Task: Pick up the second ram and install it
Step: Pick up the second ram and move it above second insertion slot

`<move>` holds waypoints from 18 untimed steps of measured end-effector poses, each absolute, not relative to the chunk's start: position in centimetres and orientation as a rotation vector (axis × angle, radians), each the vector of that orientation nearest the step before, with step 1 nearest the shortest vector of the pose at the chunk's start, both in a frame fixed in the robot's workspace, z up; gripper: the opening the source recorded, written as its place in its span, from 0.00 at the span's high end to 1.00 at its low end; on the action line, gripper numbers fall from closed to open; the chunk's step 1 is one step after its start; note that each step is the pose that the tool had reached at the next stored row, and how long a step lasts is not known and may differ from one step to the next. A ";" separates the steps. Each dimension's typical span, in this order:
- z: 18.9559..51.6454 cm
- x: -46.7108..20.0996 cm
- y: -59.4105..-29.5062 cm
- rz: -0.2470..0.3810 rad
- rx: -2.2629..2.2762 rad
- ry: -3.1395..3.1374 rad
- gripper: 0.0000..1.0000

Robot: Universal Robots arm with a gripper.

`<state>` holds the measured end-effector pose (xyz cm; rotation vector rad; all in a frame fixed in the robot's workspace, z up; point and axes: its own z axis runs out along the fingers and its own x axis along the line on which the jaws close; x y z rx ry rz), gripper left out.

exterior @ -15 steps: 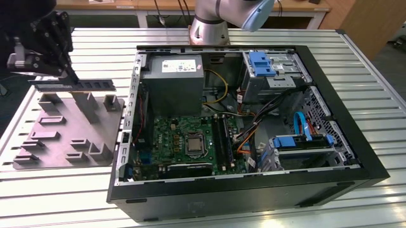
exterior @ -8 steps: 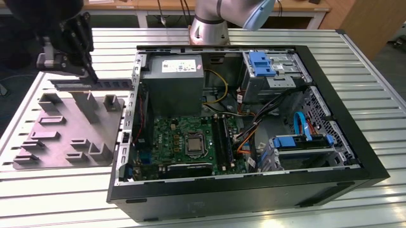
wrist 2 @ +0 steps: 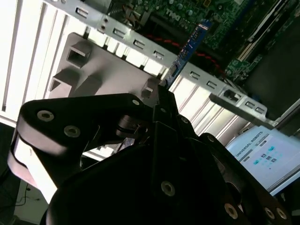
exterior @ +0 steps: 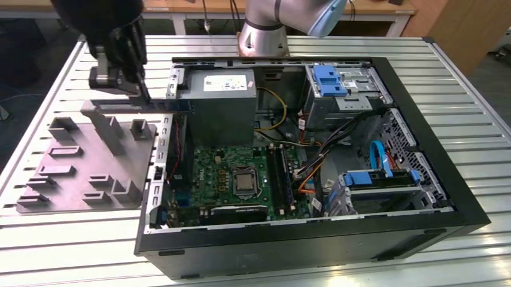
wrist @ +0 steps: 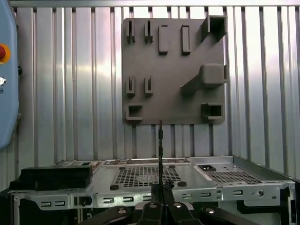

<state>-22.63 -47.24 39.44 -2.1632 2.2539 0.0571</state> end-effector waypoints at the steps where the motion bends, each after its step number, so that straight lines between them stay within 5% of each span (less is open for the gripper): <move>1: 39.4 -22.2 -47.2 0.057 -2.163 2.254 0.89; 18: 39.4 -14.4 -47.3 0.063 -2.166 2.257 0.89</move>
